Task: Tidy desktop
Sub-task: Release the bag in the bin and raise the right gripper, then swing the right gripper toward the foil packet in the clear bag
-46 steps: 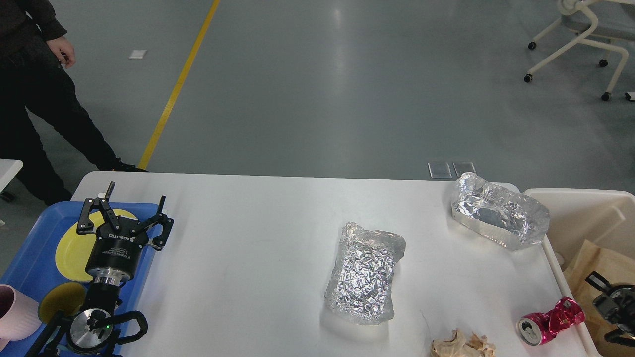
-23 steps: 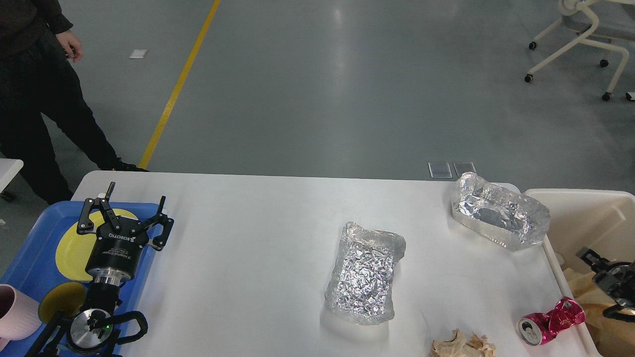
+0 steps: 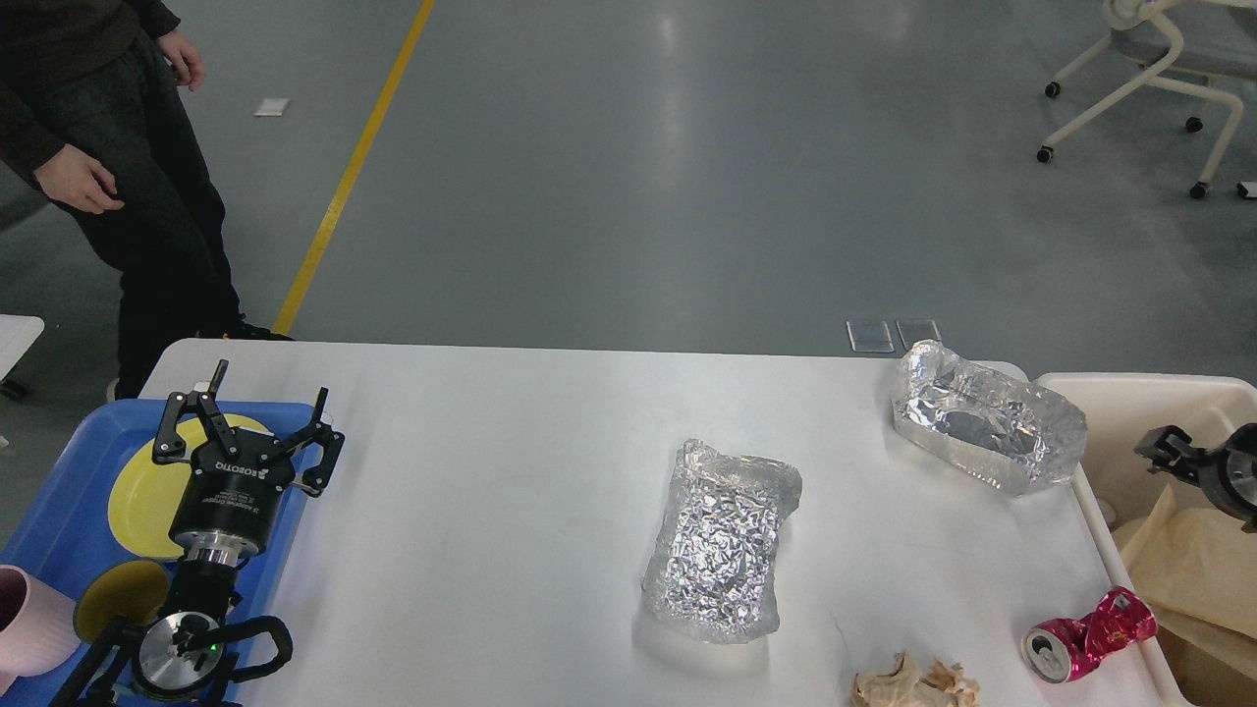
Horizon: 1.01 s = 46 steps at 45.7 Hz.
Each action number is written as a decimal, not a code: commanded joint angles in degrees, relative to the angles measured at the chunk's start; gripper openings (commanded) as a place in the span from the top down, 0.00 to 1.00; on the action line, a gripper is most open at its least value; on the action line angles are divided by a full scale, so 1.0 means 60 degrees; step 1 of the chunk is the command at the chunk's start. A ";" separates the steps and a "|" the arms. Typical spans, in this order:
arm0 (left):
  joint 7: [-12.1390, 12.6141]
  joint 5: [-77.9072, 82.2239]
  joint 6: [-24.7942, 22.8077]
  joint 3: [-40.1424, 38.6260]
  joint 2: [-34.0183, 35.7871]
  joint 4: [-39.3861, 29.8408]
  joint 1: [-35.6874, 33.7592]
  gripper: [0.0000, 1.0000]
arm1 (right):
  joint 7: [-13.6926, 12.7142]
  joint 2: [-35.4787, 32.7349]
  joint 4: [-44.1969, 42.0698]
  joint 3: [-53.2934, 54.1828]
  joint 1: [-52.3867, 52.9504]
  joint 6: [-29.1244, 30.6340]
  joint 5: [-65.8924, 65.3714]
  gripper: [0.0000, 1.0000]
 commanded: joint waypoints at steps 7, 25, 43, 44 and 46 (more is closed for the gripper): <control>0.0001 0.0008 0.0000 0.0000 0.0000 -0.0004 0.0013 0.04 | -0.0001 0.1427 0.2780 -0.2249 0.4751 0.2702 0.0051 0.00; -0.0014 -0.0007 0.0000 0.0000 0.0000 0.0011 0.0013 0.04 | -0.0031 0.3112 0.6955 -0.2500 0.9938 0.4962 0.0227 0.00; 0.0001 -0.0007 0.0000 0.0000 0.0000 -0.0004 0.0013 0.04 | -0.0001 0.3611 0.9140 -0.1928 1.2446 0.4874 0.0872 0.00; 0.0001 -0.0007 0.0000 0.0000 0.0000 -0.0004 0.0013 0.04 | -0.0016 0.3611 0.9140 -0.1928 1.2445 0.4845 0.0872 0.00; 0.0001 -0.0007 0.0000 0.0000 0.0000 -0.0004 -0.0002 0.04 | -0.0016 0.3611 0.9140 -0.1943 1.2445 0.4786 0.0872 0.00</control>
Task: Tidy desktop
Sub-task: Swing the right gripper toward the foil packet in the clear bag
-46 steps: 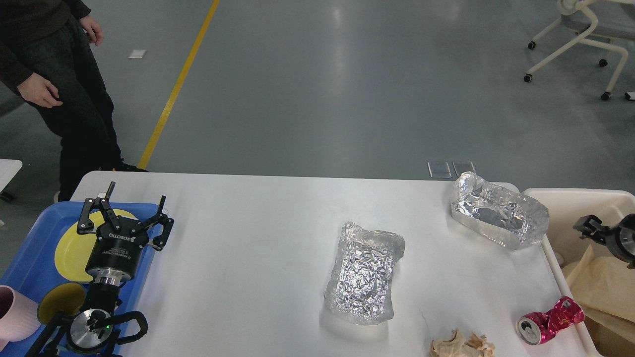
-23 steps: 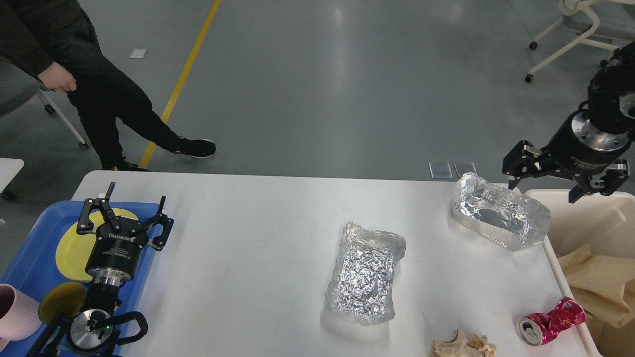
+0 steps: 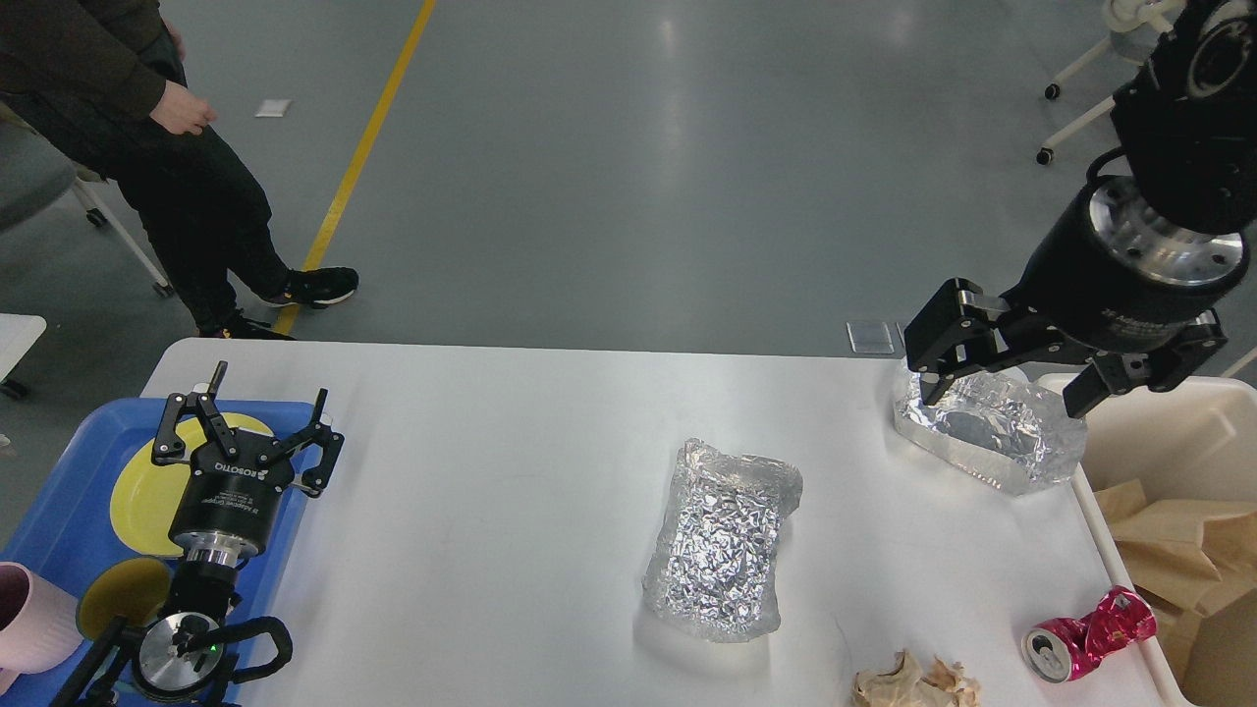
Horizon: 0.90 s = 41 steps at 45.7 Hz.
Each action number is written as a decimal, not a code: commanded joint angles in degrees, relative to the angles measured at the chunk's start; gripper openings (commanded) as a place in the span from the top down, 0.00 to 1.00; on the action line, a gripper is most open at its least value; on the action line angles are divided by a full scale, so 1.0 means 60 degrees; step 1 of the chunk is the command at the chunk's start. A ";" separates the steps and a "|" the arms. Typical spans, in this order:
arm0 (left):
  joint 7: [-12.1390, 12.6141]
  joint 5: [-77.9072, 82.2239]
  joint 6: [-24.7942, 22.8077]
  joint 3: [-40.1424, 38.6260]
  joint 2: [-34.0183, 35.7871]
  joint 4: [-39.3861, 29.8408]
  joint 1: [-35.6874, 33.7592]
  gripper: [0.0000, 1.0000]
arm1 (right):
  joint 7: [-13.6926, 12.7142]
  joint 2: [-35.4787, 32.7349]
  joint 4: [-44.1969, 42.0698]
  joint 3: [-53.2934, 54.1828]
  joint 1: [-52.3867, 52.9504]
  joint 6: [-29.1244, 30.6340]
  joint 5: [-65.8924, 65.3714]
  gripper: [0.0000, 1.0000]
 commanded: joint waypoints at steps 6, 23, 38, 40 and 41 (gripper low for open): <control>0.0011 -0.0001 0.0000 0.0000 0.0000 -0.0012 0.0000 0.04 | 0.0006 -0.0003 0.0011 0.0030 -0.0086 -0.0130 0.0039 0.00; 0.0011 -0.0001 0.0000 0.0000 0.0000 -0.0012 0.0000 0.04 | -0.0037 -0.0003 -0.0837 0.2035 -0.3393 -0.1900 0.0537 0.00; 0.0011 0.0014 0.0000 0.0000 0.0000 -0.0012 -0.0015 0.04 | -0.0579 0.1081 -0.4088 0.3574 -0.8800 -0.4671 0.0815 0.00; 0.0011 0.0014 0.0000 0.0000 0.0000 -0.0012 -0.0015 0.04 | -0.0667 0.1183 -0.4601 0.3764 -0.9298 -0.4730 0.0815 0.00; 0.0011 0.0000 0.0000 0.0000 0.0000 -0.0012 -0.0015 0.04 | -0.0711 0.1271 -0.4850 0.3867 -0.9518 -0.4759 0.0815 0.00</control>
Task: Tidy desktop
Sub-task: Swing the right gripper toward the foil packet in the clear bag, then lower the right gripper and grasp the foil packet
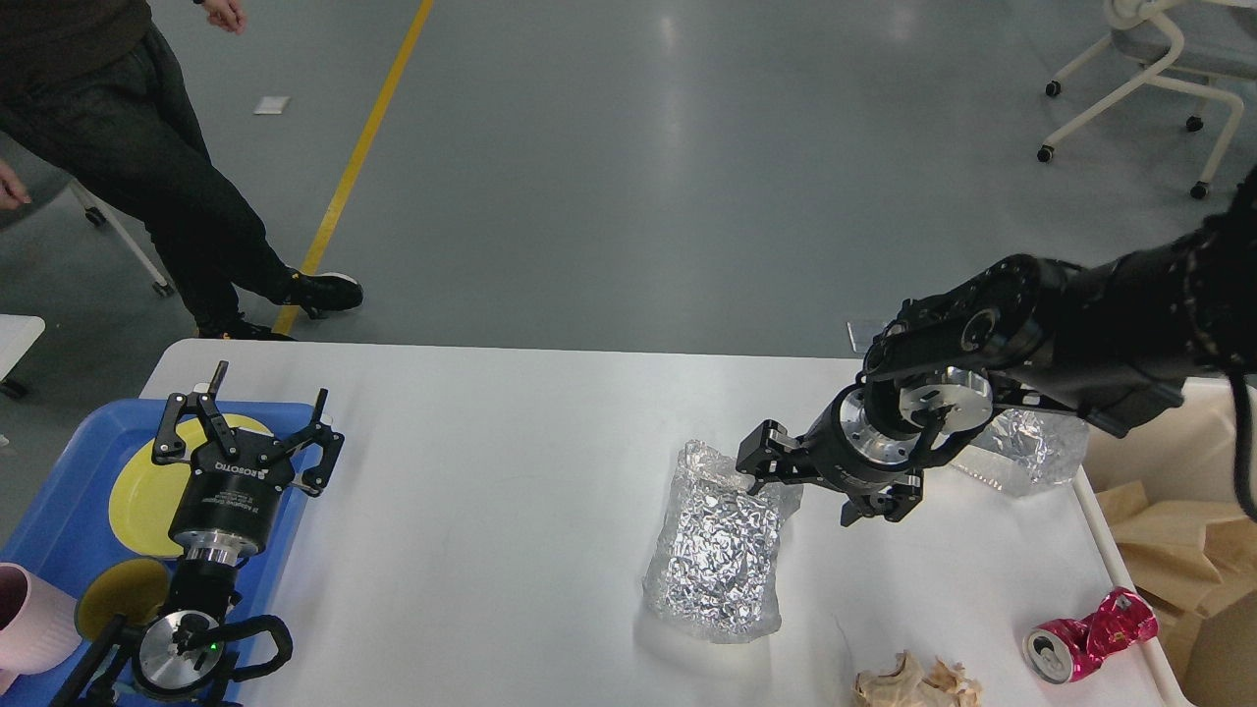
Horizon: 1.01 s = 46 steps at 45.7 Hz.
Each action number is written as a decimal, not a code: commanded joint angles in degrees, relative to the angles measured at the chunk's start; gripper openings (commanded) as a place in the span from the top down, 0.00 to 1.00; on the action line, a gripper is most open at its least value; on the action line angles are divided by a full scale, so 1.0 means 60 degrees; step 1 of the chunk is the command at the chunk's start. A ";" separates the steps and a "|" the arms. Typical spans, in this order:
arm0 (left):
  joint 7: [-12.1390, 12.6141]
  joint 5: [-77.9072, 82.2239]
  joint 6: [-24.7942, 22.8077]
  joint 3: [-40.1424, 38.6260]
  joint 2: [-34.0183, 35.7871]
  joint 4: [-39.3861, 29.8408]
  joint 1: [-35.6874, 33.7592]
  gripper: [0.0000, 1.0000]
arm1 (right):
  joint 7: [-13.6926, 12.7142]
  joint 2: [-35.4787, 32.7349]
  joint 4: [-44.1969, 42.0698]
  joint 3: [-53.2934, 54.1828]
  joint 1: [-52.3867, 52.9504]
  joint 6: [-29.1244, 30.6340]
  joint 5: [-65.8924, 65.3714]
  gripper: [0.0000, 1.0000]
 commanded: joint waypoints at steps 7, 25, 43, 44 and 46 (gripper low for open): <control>0.0000 -0.0001 0.0000 0.0000 0.0000 -0.0001 0.0010 0.04 | -0.0438 0.1032 -0.2979 0.0552 -0.2689 -0.0249 -0.0066 0.00; 0.0000 0.0014 0.0000 0.0000 0.0000 -0.0001 -0.0004 0.04 | -0.0467 0.1721 -0.4665 0.0552 -0.4433 -0.0249 -0.0198 0.18; 0.0000 -0.0001 0.0000 0.0000 0.0000 -0.0001 -0.0004 0.04 | -0.0467 0.1648 -0.4637 0.0581 -0.4595 -0.0249 -0.0213 0.99; 0.0000 0.0014 -0.0014 0.0000 0.0000 -0.0001 -0.0004 0.04 | -0.0467 0.1648 -0.4622 0.0581 -0.4595 -0.0249 -0.0213 1.00; 0.0000 0.0014 0.0000 0.0000 0.0000 -0.0001 0.0010 0.04 | -0.0467 0.1648 -0.4593 0.0566 -0.4595 -0.0249 -0.0227 1.00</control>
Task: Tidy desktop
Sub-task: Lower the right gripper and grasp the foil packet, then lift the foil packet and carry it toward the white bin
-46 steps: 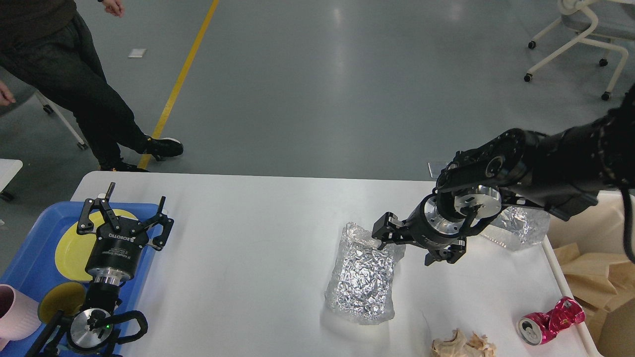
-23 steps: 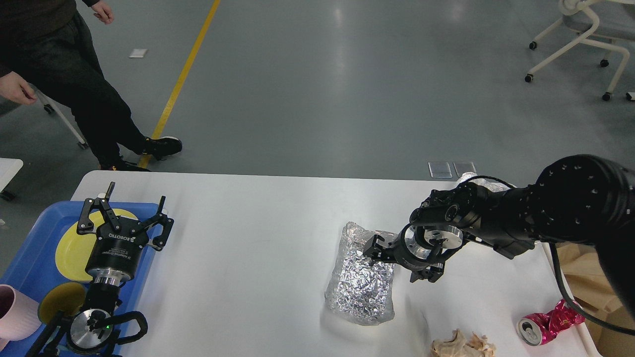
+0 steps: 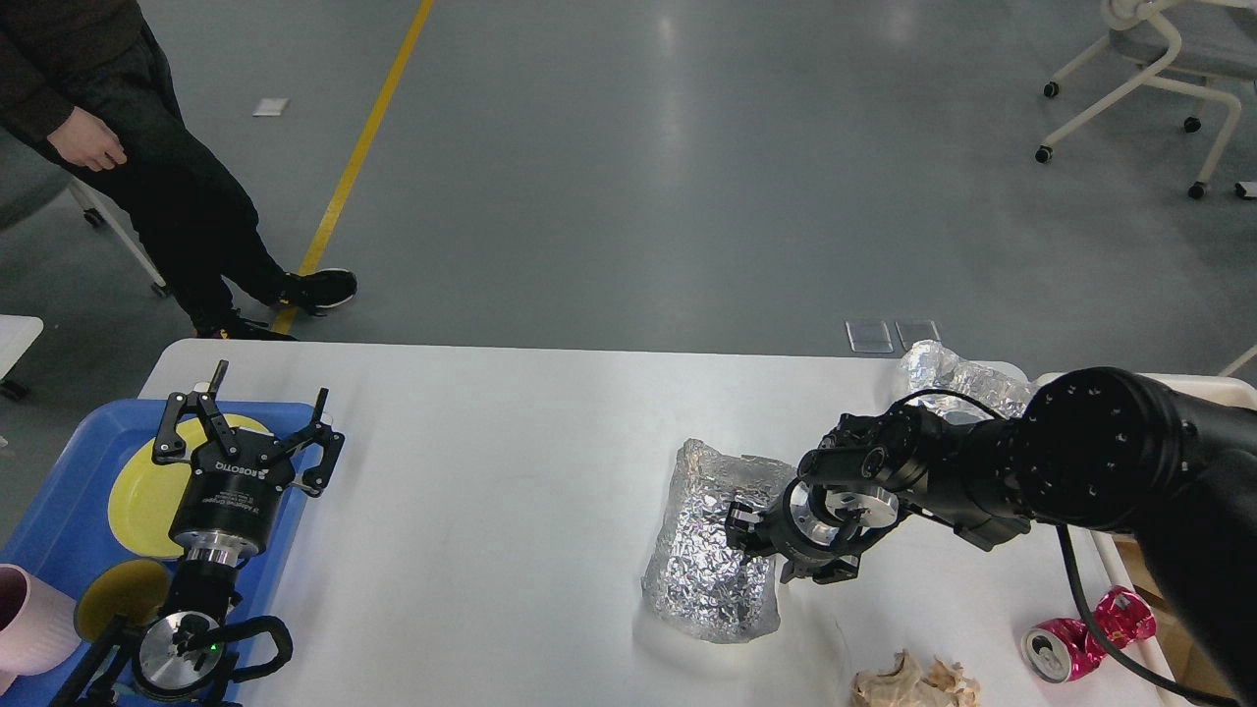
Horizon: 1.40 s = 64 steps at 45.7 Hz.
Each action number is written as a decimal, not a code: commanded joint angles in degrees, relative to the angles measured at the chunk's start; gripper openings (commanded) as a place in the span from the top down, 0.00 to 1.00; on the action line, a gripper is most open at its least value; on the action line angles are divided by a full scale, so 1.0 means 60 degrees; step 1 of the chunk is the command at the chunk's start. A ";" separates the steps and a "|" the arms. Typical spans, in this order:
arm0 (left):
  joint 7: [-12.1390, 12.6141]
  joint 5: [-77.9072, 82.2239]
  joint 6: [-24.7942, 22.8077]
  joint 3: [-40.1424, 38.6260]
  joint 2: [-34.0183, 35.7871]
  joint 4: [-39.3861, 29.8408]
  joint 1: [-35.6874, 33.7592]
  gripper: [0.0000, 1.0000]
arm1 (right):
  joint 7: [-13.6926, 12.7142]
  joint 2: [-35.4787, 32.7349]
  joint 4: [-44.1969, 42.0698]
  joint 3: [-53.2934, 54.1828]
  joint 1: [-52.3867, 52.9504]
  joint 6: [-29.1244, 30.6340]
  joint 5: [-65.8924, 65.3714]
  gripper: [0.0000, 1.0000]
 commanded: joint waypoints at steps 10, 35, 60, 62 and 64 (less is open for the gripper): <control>0.0000 -0.0003 0.0000 0.0000 0.0000 -0.0001 -0.0005 0.04 | 0.0001 0.0011 0.0097 0.0030 -0.0001 -0.0044 -0.0469 1.00; 0.0000 0.0011 0.0000 0.0000 0.0000 -0.0001 -0.0005 0.04 | 0.0045 -0.1834 0.3244 -0.0452 0.3966 0.1962 -0.0103 1.00; 0.0000 -0.0003 0.0000 0.0000 0.0000 0.0000 -0.0005 0.04 | 0.1758 -0.2948 0.6440 -0.4802 1.0853 0.4570 0.0381 1.00; 0.0000 -0.0003 0.0000 0.0000 0.0000 -0.0001 -0.0005 0.04 | 0.1876 -0.2948 0.6440 -0.5023 1.0868 0.4571 0.0352 1.00; 0.0000 -0.0003 0.0000 0.0000 0.0000 -0.0001 -0.0005 0.04 | 0.1920 -0.2963 0.6440 -0.5126 1.0868 0.4571 0.0337 1.00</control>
